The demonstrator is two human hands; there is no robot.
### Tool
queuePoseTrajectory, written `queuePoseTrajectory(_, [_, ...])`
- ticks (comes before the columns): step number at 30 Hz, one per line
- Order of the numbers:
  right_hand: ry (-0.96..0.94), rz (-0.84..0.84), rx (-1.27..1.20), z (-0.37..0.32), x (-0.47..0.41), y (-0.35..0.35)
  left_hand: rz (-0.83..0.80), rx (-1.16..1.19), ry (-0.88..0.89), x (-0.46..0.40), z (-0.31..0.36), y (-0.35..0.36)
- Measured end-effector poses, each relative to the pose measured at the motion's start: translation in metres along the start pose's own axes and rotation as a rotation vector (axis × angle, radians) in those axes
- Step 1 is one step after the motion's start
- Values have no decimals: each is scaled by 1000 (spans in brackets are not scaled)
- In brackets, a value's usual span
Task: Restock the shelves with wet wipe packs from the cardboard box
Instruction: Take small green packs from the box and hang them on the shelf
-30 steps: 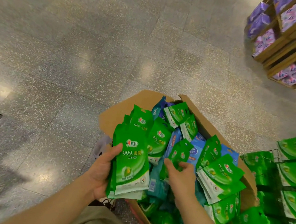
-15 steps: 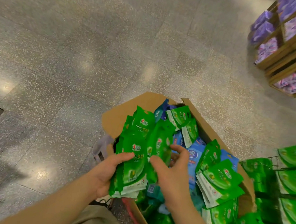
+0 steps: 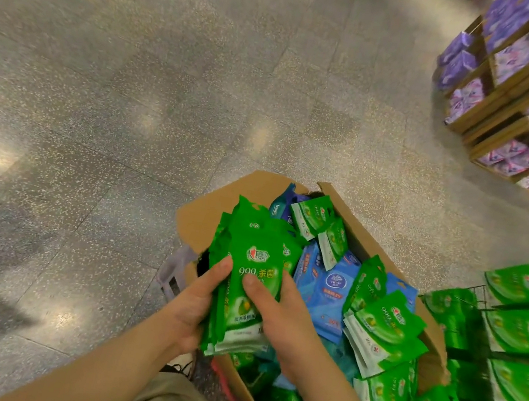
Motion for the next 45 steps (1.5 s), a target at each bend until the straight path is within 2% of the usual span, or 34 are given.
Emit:
queuePoseTrajectory(4, [-33,86,147,-3,-4,4,181,-60,102,4,14,-10])
queuePoseTrajectory(6, [-44,46,267,2,-7,11,226,-82,102,7,17,-14])
queuePoseTrajectory(9, [23,-17,168,7,-14,13,314,-70,88,11,19,-33])
queuePoseTrajectory(11, [32,85,169,10,-28,-3,364,-33,68,15,19,-47])
queuePoseTrajectory(14, [57,303,375,24,-55,-29,398,30,51,23,19,-60])
queuePoseTrajectory(17, [129,369,544,40,-81,-28,416,58,52,29,19,-72])
queuePoseTrajectory(22, [218,426,474,49,-103,-17,399,85,63,37,20,-83])
queuePoseTrajectory(27, [99,525,331,42,-85,-26,408,109,90,40,24,-87])
queuePoseTrajectory(29, [-19,487,289,24,-65,-20,428,103,107,36,26,-89])
queuePoseTrajectory(32, [-183,282,273,-9,-33,5,433,95,103,27,28,-83])
queuePoseTrajectory(35, [-310,106,543,-31,-13,33,383,100,137,19,30,-71])
queuePoseTrajectory(40, [-424,36,834,-41,-6,63,277,191,244,14,38,-56])
queuePoseTrajectory(43, [-407,-65,775,-37,-7,73,237,277,247,15,38,-59])
queuePoseTrajectory(45, [-344,-24,584,-39,-16,63,269,275,220,19,36,-70])
Point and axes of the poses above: each hand's wrist, its own x-axis away from the middle knuckle, its own y-axis out of the palm, z = x × y, the point moved 7 cm from there along -x, towards the middle knuckle, and after that the axes turned 2 degrees about -y, right-handed, at the moved point
